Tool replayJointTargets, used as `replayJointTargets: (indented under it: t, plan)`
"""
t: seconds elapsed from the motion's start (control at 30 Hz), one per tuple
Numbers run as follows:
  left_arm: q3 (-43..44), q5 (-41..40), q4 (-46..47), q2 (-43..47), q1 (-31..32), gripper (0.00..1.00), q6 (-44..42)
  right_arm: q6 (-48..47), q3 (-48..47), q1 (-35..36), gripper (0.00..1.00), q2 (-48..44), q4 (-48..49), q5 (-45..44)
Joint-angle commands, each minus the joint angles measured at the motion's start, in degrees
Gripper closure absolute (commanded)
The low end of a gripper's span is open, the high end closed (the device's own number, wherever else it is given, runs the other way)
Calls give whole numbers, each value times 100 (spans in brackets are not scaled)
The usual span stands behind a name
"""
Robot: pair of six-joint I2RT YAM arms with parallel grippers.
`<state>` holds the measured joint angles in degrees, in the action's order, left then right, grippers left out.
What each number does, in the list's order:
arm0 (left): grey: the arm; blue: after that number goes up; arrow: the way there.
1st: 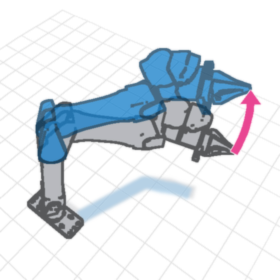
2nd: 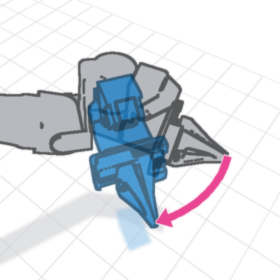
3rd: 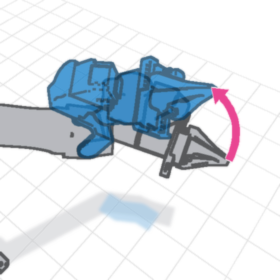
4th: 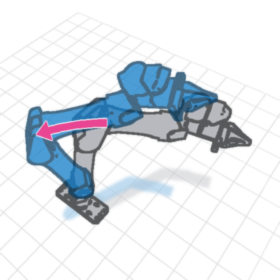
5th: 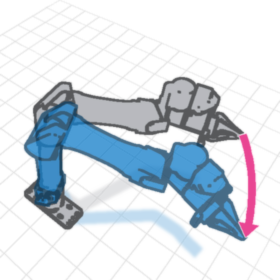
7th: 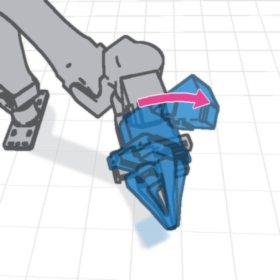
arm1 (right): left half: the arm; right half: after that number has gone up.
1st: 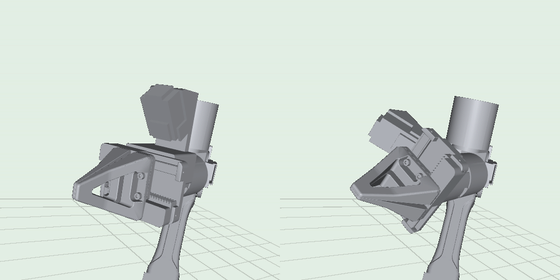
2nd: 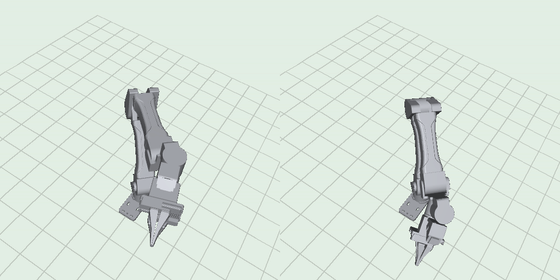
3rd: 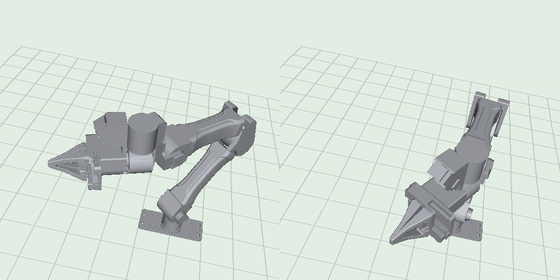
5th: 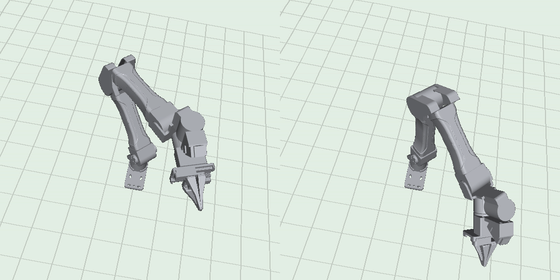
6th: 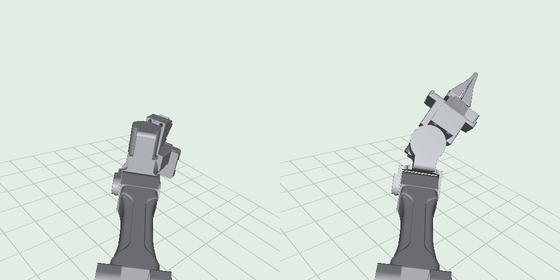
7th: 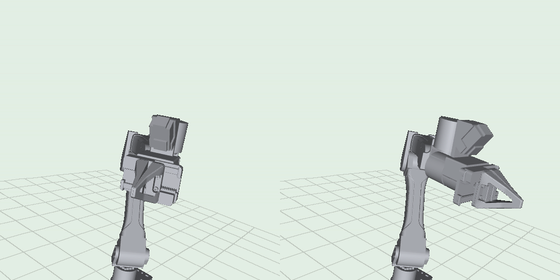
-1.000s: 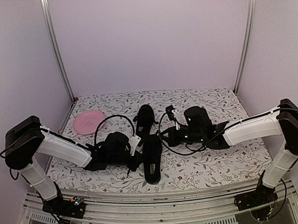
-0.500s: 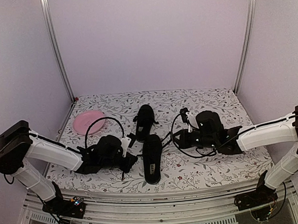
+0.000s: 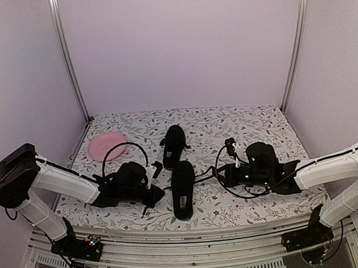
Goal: Tie the shoes
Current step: Pull the crossed shoelace from the shoe.
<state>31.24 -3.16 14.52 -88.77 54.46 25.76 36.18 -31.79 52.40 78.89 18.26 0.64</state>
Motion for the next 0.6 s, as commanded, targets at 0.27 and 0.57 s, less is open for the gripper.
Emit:
replayJointTargets:
  t: [0.27, 0.57]
  plan:
    - [674, 2846, 1114, -1118, -1147, 100, -70, -2891, -1985, 1773, 98, 1838, -406, 3266]
    - [721, 2996, 1202, -921, -1138, 100, -200, -3213, -1603, 1793, 56, 1674, -979, 2274]
